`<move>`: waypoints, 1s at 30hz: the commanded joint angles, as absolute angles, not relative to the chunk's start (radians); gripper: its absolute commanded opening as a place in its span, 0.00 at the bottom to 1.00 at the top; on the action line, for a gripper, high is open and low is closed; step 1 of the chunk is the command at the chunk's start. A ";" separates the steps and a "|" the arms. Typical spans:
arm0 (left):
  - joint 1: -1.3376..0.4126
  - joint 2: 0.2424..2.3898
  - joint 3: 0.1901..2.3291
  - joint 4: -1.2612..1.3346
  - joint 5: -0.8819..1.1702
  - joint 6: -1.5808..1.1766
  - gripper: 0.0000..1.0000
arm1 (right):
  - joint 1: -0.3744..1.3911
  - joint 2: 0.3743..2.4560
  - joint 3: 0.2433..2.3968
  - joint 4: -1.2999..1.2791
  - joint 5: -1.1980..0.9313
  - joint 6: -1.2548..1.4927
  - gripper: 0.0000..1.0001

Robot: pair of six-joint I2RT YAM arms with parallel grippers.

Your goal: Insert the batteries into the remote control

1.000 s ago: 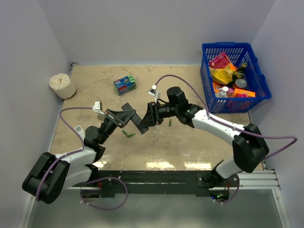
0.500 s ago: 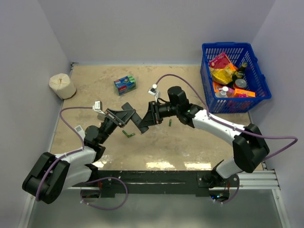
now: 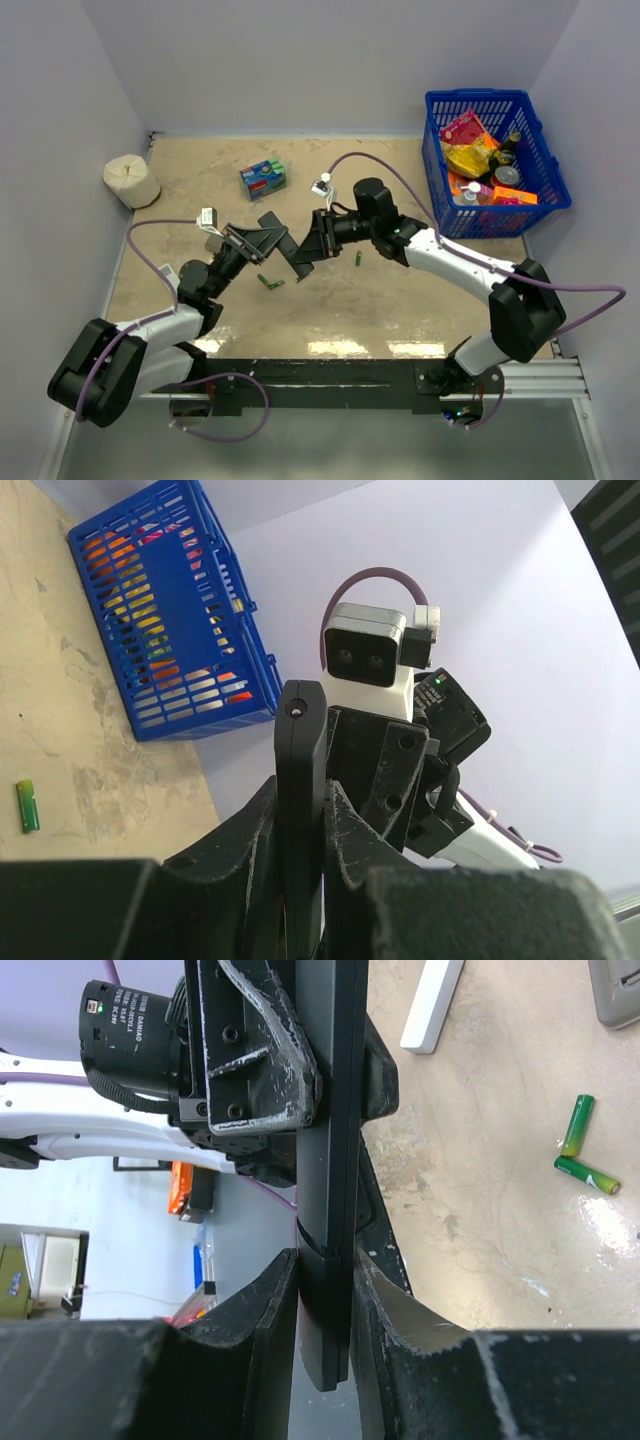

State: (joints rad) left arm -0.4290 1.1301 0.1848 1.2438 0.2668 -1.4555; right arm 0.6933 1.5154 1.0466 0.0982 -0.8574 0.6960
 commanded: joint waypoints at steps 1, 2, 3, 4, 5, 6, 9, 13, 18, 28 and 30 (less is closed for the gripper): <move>-0.451 1.120 0.239 1.861 0.333 -1.480 0.00 | 0.674 1.539 1.103 0.127 -0.811 0.664 0.28; -0.453 1.120 0.239 1.861 0.336 -1.480 0.00 | 0.672 1.540 1.111 0.129 -0.810 0.663 0.28; -0.453 1.120 0.239 1.862 0.339 -1.480 0.00 | 0.667 1.542 1.115 0.130 -0.810 0.663 0.28; -0.453 1.120 0.239 1.864 0.342 -1.480 0.00 | 0.661 1.545 1.120 0.130 -0.808 0.661 0.26; -0.453 1.120 0.242 1.864 0.351 -1.482 0.00 | 0.654 1.549 1.129 0.130 -0.808 0.661 0.24; -0.453 1.120 0.244 1.865 0.356 -1.482 0.00 | 0.652 1.552 1.135 0.133 -0.808 0.661 0.24; -0.453 1.120 0.236 1.862 0.351 -1.482 0.00 | 0.647 1.569 1.166 0.118 -0.815 0.644 0.23; -0.453 1.126 0.227 1.836 0.339 -1.457 0.00 | 0.647 1.574 1.196 0.094 -0.816 0.623 0.28; -0.449 1.166 0.216 1.829 0.298 -1.444 0.00 | 0.646 1.569 1.210 0.063 -0.812 0.604 0.43; -0.416 1.183 0.209 1.717 0.278 -1.413 0.00 | 0.624 1.499 1.252 -0.083 -0.743 0.484 0.75; -0.403 1.167 0.216 1.662 0.284 -1.416 0.00 | 0.624 1.473 1.299 -0.185 -0.726 0.356 0.76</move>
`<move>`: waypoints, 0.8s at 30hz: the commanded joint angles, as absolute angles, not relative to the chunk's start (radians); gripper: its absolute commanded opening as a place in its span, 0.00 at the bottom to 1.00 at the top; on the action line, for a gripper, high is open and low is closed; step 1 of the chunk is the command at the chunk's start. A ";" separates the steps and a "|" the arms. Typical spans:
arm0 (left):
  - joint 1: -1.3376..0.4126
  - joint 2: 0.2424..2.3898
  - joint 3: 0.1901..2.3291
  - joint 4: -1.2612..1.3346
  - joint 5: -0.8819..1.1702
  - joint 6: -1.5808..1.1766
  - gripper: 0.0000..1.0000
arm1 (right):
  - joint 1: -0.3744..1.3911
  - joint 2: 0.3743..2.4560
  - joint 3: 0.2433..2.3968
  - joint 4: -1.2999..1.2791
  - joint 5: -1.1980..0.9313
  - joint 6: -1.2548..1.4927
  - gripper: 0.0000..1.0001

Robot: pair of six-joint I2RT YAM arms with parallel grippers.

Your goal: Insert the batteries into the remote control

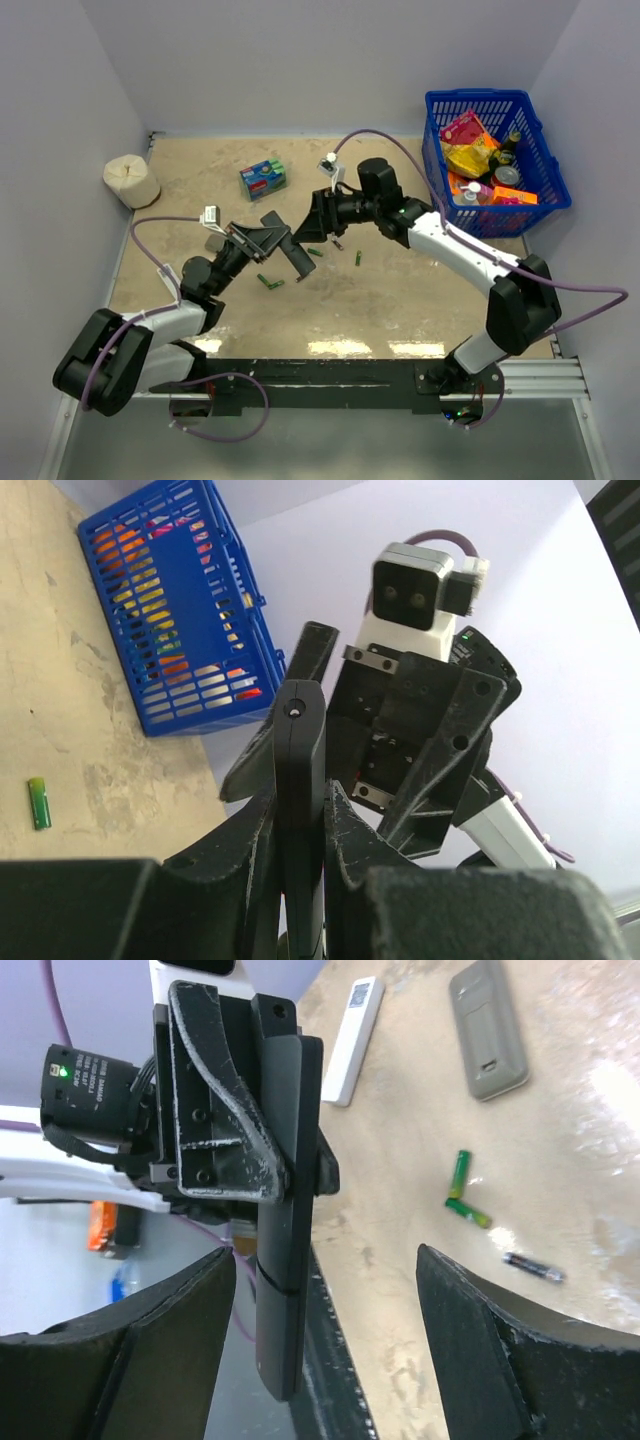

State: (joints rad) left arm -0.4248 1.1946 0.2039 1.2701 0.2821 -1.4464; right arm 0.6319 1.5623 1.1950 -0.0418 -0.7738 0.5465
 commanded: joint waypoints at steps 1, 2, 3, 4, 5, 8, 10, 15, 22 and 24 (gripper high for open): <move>-0.400 1.163 0.218 1.602 0.287 -1.413 0.00 | 0.623 1.460 1.310 -0.211 -0.719 0.313 0.78; -0.397 1.155 0.221 1.579 0.288 -1.410 0.00 | 0.624 1.451 1.319 -0.231 -0.697 0.235 0.78; -0.396 1.144 0.224 1.551 0.294 -1.410 0.00 | 0.624 1.430 1.324 -0.273 -0.687 0.194 0.78; -0.391 1.138 0.230 1.490 0.305 -1.404 0.00 | 0.623 1.419 1.324 -0.287 -0.686 0.154 0.78; -0.387 1.135 0.238 1.467 0.317 -1.404 0.00 | 0.624 1.407 1.327 -0.301 -0.690 0.084 0.79; -0.377 1.138 0.242 1.431 0.339 -1.433 0.00 | 0.624 1.364 1.325 -0.350 -0.678 -0.079 0.80; -0.371 1.144 0.259 1.385 0.360 -1.454 0.00 | 0.624 1.316 1.301 -0.376 -0.715 -0.173 0.80; -0.368 1.132 0.291 1.290 0.416 -1.456 0.00 | 0.627 1.184 1.177 -0.338 -0.813 -0.517 0.82; -0.368 1.071 0.359 1.043 0.434 -1.388 0.00 | 0.708 1.164 1.181 -0.373 -0.790 -0.733 0.81; -0.368 1.048 0.373 0.965 0.426 -1.373 0.00 | 0.750 1.177 1.206 -0.394 -0.709 -0.776 0.79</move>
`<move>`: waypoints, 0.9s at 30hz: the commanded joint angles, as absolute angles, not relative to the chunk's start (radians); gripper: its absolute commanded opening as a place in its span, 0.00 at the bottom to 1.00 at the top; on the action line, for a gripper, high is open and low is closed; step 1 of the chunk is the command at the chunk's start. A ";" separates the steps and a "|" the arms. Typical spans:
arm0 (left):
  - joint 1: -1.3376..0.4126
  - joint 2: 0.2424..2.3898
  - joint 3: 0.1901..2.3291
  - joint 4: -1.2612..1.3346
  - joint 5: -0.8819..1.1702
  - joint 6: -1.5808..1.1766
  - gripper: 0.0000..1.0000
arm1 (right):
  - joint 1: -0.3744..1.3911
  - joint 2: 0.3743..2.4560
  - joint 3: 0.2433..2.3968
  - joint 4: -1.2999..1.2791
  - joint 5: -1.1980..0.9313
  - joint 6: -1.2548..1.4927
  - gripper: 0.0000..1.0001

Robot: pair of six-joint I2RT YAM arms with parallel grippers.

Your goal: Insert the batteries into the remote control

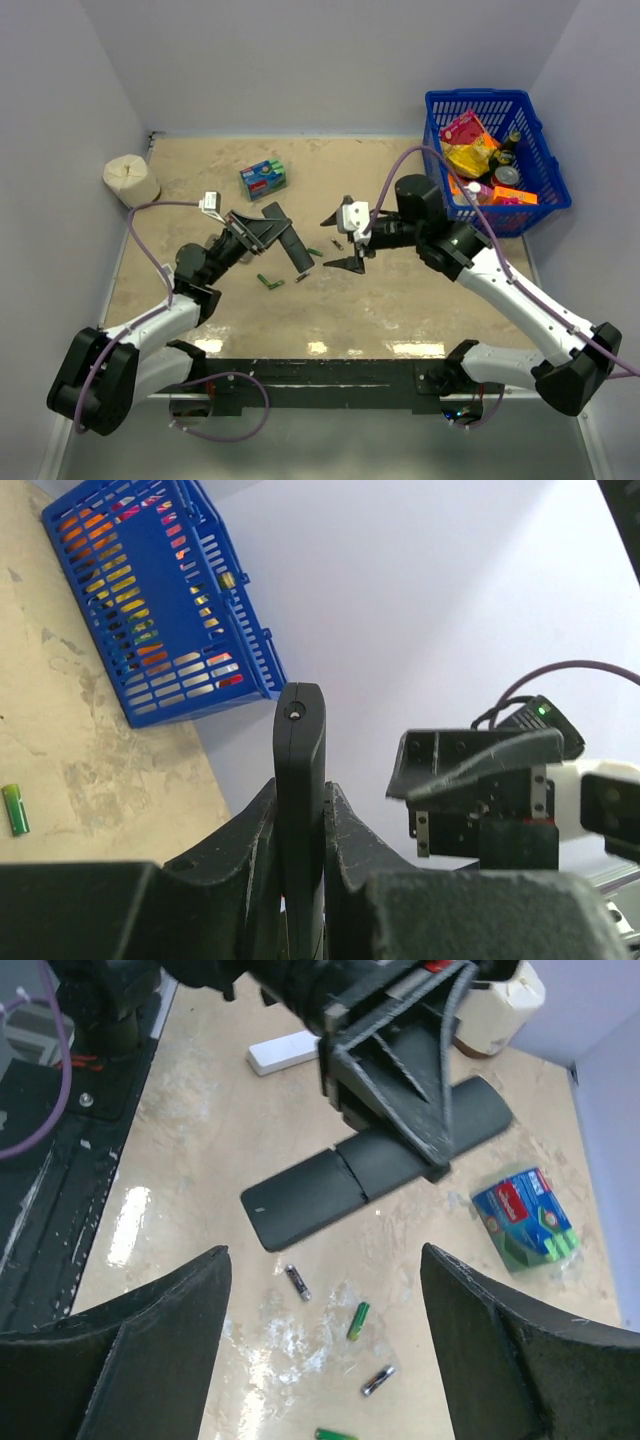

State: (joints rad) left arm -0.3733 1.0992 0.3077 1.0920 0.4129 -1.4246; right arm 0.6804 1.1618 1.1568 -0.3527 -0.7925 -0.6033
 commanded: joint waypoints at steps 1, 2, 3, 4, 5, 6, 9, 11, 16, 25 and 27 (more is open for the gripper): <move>-0.368 1.043 0.380 0.950 0.423 -1.367 0.00 | 0.791 1.183 1.218 -0.397 -0.687 -0.787 0.78; -0.368 1.036 0.385 0.937 0.419 -1.364 0.00 | 0.805 1.190 1.226 -0.405 -0.663 -0.804 0.77; -0.368 1.026 0.388 0.910 0.417 -1.361 0.00 | 0.817 1.209 1.233 -0.420 -0.655 -0.810 0.74; -0.368 1.023 0.397 0.899 0.417 -1.359 0.00 | 0.837 1.218 1.247 -0.428 -0.644 -0.814 0.73; -0.368 1.022 0.402 0.888 0.417 -1.358 0.00 | 0.847 1.224 1.252 -0.434 -0.628 -0.819 0.71; -0.368 1.019 0.405 0.873 0.419 -1.351 0.00 | 0.854 1.232 1.255 -0.430 -0.621 -0.818 0.67; -0.368 1.017 0.410 0.864 0.422 -1.351 0.00 | 0.868 1.235 1.253 -0.407 -0.629 -0.802 0.63; -0.368 1.015 0.410 0.861 0.425 -1.354 0.00 | 0.871 1.238 1.247 -0.397 -0.634 -0.804 0.63; -0.368 1.023 0.414 0.850 0.434 -1.368 0.00 | 0.887 1.258 1.249 -0.425 -0.626 -0.827 0.62; -0.368 1.028 0.429 0.841 0.445 -1.374 0.00 | 0.896 1.281 1.241 -0.437 -0.615 -0.841 0.62; -0.368 1.029 0.431 0.842 0.445 -1.377 0.00 | 0.899 1.289 1.239 -0.437 -0.615 -0.842 0.62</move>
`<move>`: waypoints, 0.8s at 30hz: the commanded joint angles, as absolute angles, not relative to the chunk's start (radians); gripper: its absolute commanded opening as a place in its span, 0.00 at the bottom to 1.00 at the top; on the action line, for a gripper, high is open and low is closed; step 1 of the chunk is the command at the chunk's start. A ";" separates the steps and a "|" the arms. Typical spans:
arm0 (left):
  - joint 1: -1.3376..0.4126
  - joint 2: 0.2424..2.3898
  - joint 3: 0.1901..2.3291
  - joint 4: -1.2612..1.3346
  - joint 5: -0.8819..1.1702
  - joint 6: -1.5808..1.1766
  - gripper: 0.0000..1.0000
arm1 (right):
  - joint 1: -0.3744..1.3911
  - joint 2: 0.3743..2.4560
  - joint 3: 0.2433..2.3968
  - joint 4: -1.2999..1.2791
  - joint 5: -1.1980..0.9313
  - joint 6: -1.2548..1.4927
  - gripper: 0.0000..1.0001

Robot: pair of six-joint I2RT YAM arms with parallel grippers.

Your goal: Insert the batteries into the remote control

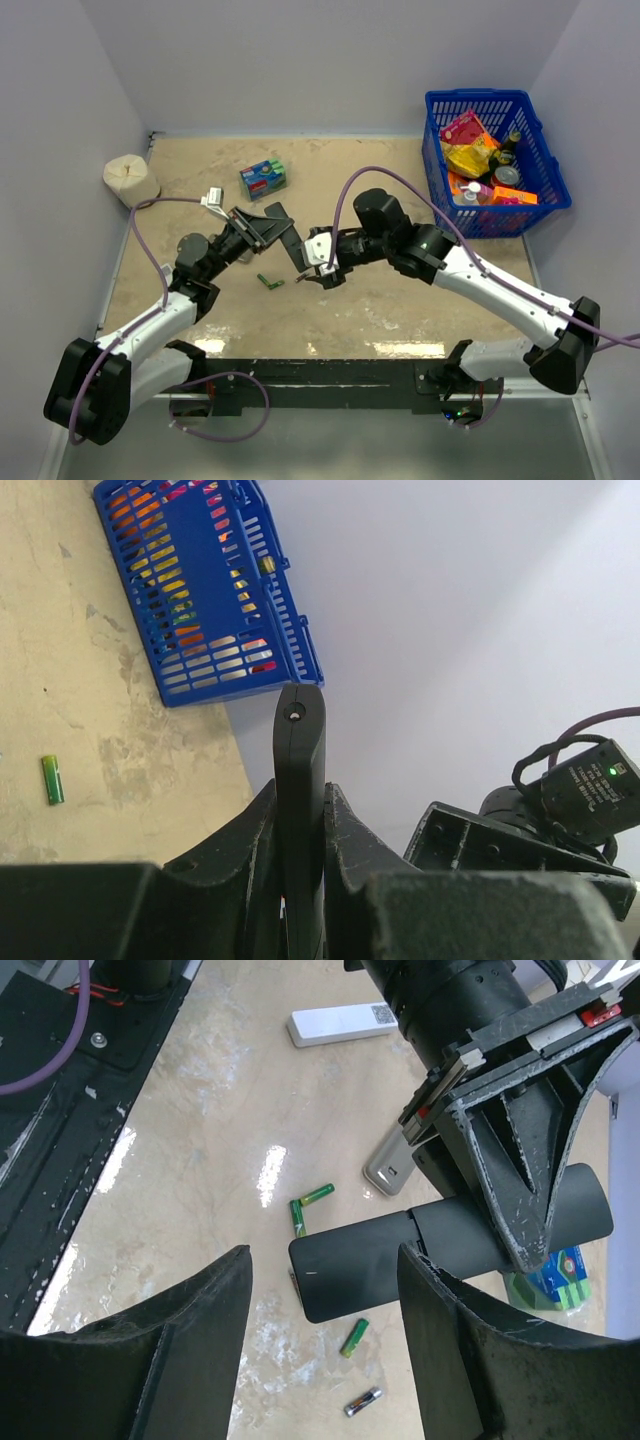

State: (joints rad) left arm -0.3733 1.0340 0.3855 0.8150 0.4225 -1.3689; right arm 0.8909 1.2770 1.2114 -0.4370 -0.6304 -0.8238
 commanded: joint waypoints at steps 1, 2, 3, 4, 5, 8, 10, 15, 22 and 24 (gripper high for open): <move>-0.368 1.029 0.433 0.842 0.443 -1.378 0.00 | 0.899 1.292 1.239 -0.439 -0.614 -0.844 0.62; -0.368 1.029 0.433 0.844 0.445 -1.379 0.00 | 0.900 1.296 1.238 -0.437 -0.609 -0.845 0.62; -0.368 1.029 0.434 0.842 0.445 -1.379 0.00 | 0.902 1.295 1.232 -0.436 -0.604 -0.844 0.62; -0.368 1.029 0.434 0.841 0.446 -1.381 0.00 | 0.902 1.295 1.229 -0.425 -0.603 -0.842 0.62; -0.368 1.029 0.434 0.836 0.446 -1.381 0.00 | 0.902 1.293 1.224 -0.420 -0.589 -0.841 0.61; -0.368 1.031 0.434 0.836 0.448 -1.391 0.00 | 0.904 1.295 1.210 -0.413 -0.563 -0.844 0.59; -0.368 1.032 0.437 0.836 0.451 -1.396 0.00 | 0.905 1.293 1.200 -0.399 -0.557 -0.842 0.59; -0.370 1.037 0.440 0.836 0.459 -1.410 0.00 | 0.917 1.289 1.175 -0.373 -0.514 -0.854 0.58; -0.370 1.040 0.440 0.853 0.468 -1.433 0.00 | 0.931 1.285 1.160 -0.357 -0.468 -0.867 0.56; -0.370 1.040 0.439 0.857 0.468 -1.440 0.00 | 0.939 1.285 1.154 -0.353 -0.448 -0.874 0.55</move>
State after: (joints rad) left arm -0.3733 1.0451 0.3908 0.7918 0.4412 -1.3964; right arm 0.9249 1.3022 1.1690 -0.3878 -0.5079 -0.8494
